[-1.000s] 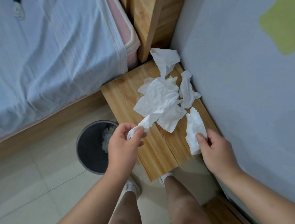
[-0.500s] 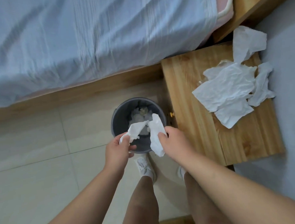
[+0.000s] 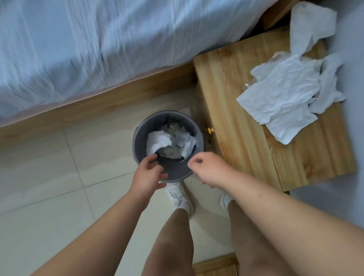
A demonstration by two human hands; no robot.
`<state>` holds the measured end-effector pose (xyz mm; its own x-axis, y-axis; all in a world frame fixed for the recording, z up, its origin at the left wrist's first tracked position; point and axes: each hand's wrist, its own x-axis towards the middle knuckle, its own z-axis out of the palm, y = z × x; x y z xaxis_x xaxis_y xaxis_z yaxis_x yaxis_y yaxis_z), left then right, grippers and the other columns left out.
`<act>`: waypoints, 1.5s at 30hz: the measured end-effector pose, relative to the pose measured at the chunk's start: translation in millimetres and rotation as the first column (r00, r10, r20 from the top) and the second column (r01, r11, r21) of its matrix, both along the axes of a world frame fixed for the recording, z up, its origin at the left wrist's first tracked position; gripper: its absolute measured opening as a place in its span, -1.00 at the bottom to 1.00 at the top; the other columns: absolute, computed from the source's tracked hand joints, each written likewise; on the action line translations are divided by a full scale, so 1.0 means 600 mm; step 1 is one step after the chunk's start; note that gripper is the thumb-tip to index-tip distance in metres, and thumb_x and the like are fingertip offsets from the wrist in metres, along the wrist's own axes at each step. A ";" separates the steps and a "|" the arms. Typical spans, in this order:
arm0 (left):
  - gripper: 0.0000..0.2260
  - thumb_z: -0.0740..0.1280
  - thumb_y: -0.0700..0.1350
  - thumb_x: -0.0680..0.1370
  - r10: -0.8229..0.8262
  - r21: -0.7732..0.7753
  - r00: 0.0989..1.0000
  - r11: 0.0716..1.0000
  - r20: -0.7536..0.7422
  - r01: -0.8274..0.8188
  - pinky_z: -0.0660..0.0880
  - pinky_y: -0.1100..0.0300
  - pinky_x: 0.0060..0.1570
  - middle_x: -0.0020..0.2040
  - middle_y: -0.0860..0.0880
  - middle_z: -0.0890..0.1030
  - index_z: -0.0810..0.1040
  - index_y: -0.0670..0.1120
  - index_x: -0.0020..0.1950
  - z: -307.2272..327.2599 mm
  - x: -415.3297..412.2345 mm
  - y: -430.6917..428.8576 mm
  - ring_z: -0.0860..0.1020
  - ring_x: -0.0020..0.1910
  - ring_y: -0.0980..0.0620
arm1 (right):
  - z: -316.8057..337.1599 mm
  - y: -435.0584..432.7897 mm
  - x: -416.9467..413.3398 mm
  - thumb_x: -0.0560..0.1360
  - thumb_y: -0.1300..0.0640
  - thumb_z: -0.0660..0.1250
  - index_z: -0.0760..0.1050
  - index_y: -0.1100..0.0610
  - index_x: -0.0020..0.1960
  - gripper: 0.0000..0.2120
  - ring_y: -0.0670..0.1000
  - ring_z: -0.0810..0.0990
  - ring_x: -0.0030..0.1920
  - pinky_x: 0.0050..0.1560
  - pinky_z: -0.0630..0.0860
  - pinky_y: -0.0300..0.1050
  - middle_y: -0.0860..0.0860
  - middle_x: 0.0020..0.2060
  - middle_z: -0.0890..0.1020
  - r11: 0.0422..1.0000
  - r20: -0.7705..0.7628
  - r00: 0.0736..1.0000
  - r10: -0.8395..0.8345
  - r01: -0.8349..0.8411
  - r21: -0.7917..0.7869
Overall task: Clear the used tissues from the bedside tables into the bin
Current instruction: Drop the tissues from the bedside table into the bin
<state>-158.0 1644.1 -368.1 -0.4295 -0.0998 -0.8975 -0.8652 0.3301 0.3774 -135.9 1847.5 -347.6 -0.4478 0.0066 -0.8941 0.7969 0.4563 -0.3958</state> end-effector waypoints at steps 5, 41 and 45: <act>-0.78 0.31 -0.11 0.67 -0.209 -0.062 0.961 0.978 -0.182 0.201 0.72 0.02 -0.03 0.15 0.03 0.70 0.61 0.09 0.29 0.052 -0.017 0.108 0.72 -0.08 0.10 | 0.054 0.110 0.024 0.61 -0.06 0.30 0.59 -0.16 0.02 -0.91 -0.15 0.64 -0.16 -0.17 0.61 -0.12 -0.21 -0.10 0.64 0.985 -0.165 0.972 -0.168 0.172 0.014; -0.76 0.27 0.05 0.72 -0.163 -0.005 0.839 0.982 -0.519 0.188 0.53 0.28 -0.42 -0.37 -0.01 0.61 0.67 0.18 -0.07 0.150 0.004 0.292 0.55 -0.43 0.17 | 0.152 0.320 0.177 0.62 0.02 0.28 0.31 -0.05 -0.31 -0.66 0.02 0.47 -0.36 -0.45 0.34 -0.20 -0.04 -0.40 0.47 0.890 -0.672 0.725 -0.147 0.395 0.230; -0.75 0.27 0.10 0.69 -0.135 -0.166 0.894 0.984 -0.427 0.069 0.49 0.14 -0.34 -0.33 0.09 0.65 0.65 0.20 -0.13 0.117 0.009 0.169 0.58 -0.32 0.09 | 0.135 0.213 0.125 0.62 -0.07 0.22 0.33 0.00 -0.28 -0.67 0.00 0.44 -0.39 -0.43 0.28 -0.23 -0.01 -0.35 0.50 0.938 -0.591 0.786 -0.180 0.318 0.137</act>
